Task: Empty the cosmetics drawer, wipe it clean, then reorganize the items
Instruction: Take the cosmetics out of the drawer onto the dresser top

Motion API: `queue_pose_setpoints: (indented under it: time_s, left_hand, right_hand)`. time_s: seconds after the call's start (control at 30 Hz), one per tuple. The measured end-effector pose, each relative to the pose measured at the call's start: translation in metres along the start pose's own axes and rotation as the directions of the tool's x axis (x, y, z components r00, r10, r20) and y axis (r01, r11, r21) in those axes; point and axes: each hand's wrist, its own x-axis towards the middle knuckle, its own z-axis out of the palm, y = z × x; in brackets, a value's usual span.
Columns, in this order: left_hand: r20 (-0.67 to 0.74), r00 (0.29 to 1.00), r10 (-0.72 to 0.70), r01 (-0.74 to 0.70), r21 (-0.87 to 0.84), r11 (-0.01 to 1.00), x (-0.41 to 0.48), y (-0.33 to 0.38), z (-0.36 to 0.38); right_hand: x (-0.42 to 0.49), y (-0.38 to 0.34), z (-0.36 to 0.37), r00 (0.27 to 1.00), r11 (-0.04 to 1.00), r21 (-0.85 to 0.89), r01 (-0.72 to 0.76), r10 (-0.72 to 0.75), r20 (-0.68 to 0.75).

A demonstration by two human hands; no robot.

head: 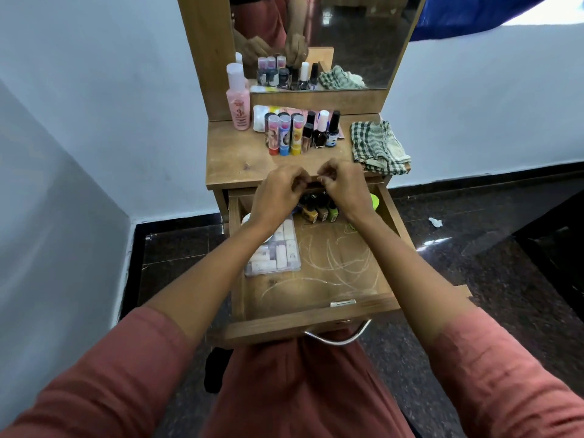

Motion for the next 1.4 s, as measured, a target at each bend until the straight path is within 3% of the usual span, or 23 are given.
queue_pose_setpoints:
  time_s: [0.13,0.37,0.57,0.87,1.03,1.2,1.4]
  left_hand:
    - [0.102,0.989,-0.110,0.102,0.076,0.992,-0.017,-0.016,0.018]
    - [0.318,0.946,-0.065,-0.035,0.299,0.954,-0.021,-0.019,0.042]
    - [0.300,0.946,-0.119,0.024,0.304,0.952,-0.012,-0.019,0.048]
    - [0.215,0.971,-0.104,0.051,0.238,0.970,-0.008,-0.019,0.051]
    - [0.311,0.938,-0.151,0.036,0.346,0.938,-0.009,-0.023,0.054]
    - [0.331,0.915,-0.232,0.069,0.437,0.897,-0.011,-0.026,0.056]
    - [0.357,0.906,-0.226,0.014,0.509,0.861,-0.008,-0.024,0.067]
  right_hand:
    - [-0.022,0.008,0.011,0.996,0.998,-0.024,-0.062,0.063,0.058]
    - [-0.037,0.008,0.024,0.989,0.990,-0.142,-0.009,0.030,0.148]
    - [-0.033,0.006,0.030,0.985,0.973,-0.228,-0.046,0.083,0.154]
    - [-0.033,0.007,0.036,0.982,0.968,-0.226,-0.111,0.141,0.122]
    - [-0.038,0.008,0.038,0.978,0.973,-0.194,-0.128,0.156,0.137]
    - [-0.039,0.005,0.038,0.976,0.973,-0.181,-0.145,0.171,0.137]
    - [-0.040,0.009,0.031,0.970,0.967,-0.193,-0.165,0.195,0.146]
